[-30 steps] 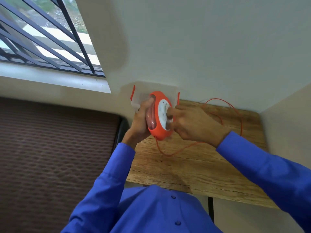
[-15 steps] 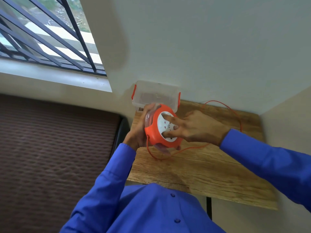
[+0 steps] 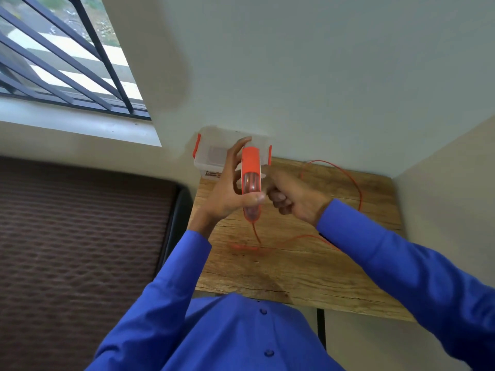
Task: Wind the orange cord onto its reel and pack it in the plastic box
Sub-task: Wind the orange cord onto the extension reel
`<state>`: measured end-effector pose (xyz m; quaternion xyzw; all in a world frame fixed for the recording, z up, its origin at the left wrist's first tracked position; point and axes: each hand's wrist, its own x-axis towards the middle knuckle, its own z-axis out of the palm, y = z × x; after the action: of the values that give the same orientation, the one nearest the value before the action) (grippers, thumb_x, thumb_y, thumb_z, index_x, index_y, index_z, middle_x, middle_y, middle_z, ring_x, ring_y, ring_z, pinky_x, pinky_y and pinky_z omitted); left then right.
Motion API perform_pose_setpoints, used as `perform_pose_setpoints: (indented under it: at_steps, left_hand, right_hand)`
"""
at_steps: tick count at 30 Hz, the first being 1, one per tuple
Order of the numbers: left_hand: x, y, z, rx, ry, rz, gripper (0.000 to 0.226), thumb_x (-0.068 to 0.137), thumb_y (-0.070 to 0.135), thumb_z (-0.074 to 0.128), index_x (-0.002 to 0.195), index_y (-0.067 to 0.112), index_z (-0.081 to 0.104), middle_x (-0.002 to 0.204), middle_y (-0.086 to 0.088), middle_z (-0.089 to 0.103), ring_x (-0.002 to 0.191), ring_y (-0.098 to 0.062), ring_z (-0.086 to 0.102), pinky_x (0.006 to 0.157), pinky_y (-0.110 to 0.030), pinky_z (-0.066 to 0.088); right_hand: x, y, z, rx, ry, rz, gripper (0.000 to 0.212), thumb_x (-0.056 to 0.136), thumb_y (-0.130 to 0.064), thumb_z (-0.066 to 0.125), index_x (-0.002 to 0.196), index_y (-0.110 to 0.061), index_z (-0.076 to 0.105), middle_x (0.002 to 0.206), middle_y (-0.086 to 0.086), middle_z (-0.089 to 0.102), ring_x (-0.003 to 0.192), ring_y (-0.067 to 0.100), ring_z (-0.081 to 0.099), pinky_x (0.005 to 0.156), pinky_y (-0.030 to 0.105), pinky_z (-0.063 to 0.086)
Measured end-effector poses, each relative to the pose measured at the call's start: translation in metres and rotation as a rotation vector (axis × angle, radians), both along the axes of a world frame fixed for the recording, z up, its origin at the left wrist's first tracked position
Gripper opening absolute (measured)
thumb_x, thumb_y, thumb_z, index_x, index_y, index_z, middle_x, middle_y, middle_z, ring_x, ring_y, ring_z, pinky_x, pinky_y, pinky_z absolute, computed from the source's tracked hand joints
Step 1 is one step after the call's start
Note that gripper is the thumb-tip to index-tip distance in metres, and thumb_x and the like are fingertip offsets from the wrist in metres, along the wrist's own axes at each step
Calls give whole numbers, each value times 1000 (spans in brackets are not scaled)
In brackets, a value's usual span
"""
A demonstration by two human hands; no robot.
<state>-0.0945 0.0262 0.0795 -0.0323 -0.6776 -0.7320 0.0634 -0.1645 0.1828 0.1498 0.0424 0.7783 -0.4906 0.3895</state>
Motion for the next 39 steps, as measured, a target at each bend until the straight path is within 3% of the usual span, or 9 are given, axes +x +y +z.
perform_pose_setpoints:
  at_steps: [4, 9, 13, 16, 21, 25, 28, 31, 39]
  left_hand:
    - [2, -6, -3, 233, -154, -16, 113, 79, 52, 82, 166, 2, 30, 154, -42, 47, 133, -50, 60, 114, -63, 52]
    - [9, -13, -1, 635, -373, -84, 85, 79, 80, 77, 132, 15, 81, 129, -20, 80, 115, -35, 80, 90, -49, 66]
    - [19, -22, -8, 581, -399, -95, 49, 109, 64, 48, 117, 36, 87, 118, -3, 86, 104, -20, 85, 81, -40, 69]
    - [17, -19, -6, 533, -438, -164, 45, 94, 68, 72, 115, 33, 88, 113, -5, 87, 98, -22, 85, 78, -39, 69]
    - [13, 0, 1, 639, -479, -164, 93, 82, 76, 80, 143, 7, 69, 131, -26, 74, 110, -40, 77, 89, -51, 64]
    - [10, 9, 9, 485, -304, -188, 68, 96, 48, 78, 150, 10, 60, 139, -14, 75, 123, -30, 76, 100, -43, 64]
    - [8, 10, 22, 171, -101, -110, 101, 82, 35, 82, 167, 15, 29, 150, -27, 56, 129, -35, 66, 105, -48, 60]
    - [7, 8, 29, 35, 30, -104, 114, 73, 28, 82, 167, 20, 18, 146, -36, 41, 115, -57, 57, 94, -71, 56]
    - [19, 2, 16, 530, -267, -114, 87, 82, 72, 83, 149, 20, 67, 145, -15, 72, 136, -36, 67, 114, -56, 54]
  right_hand:
    - [13, 7, 11, -107, 45, 128, 36, 100, -34, 60, 68, -21, 71, 56, 0, 56, 36, 7, 35, 38, 20, 27]
    - [31, 22, 18, 202, 1252, 868, 10, 92, -26, 74, 93, -33, 82, 131, 4, 64, 95, 21, 71, 61, 31, 58]
    - [20, 29, 21, 299, 1513, 1254, 57, 73, -5, 81, 122, -35, 73, 148, 21, 58, 93, 39, 74, 49, 34, 53]
    - [10, 36, 24, 319, 1633, 1357, 65, 78, -3, 71, 133, -38, 65, 139, 21, 63, 67, 35, 67, 48, 34, 50]
    - [4, 36, 19, 328, 1397, 937, 62, 79, -64, 67, 136, -41, 74, 90, 0, 83, 67, 25, 76, 61, 35, 59]
    - [2, 24, 22, 83, 815, 396, 48, 79, -53, 80, 116, -23, 86, 75, -6, 83, 62, 13, 77, 63, 33, 63]
    - [-4, 17, 21, -24, 368, 108, 53, 95, -54, 74, 94, -2, 83, 54, 0, 61, 34, 8, 47, 41, 26, 37]
    - [-3, 17, 22, -31, -37, 39, 86, 95, -70, 63, 127, 10, 70, 55, 2, 39, 36, 8, 24, 42, 24, 21]
    - [4, 37, 40, -22, 368, 492, 42, 99, -40, 73, 67, -16, 79, 60, 5, 62, 54, 13, 50, 53, 21, 42]
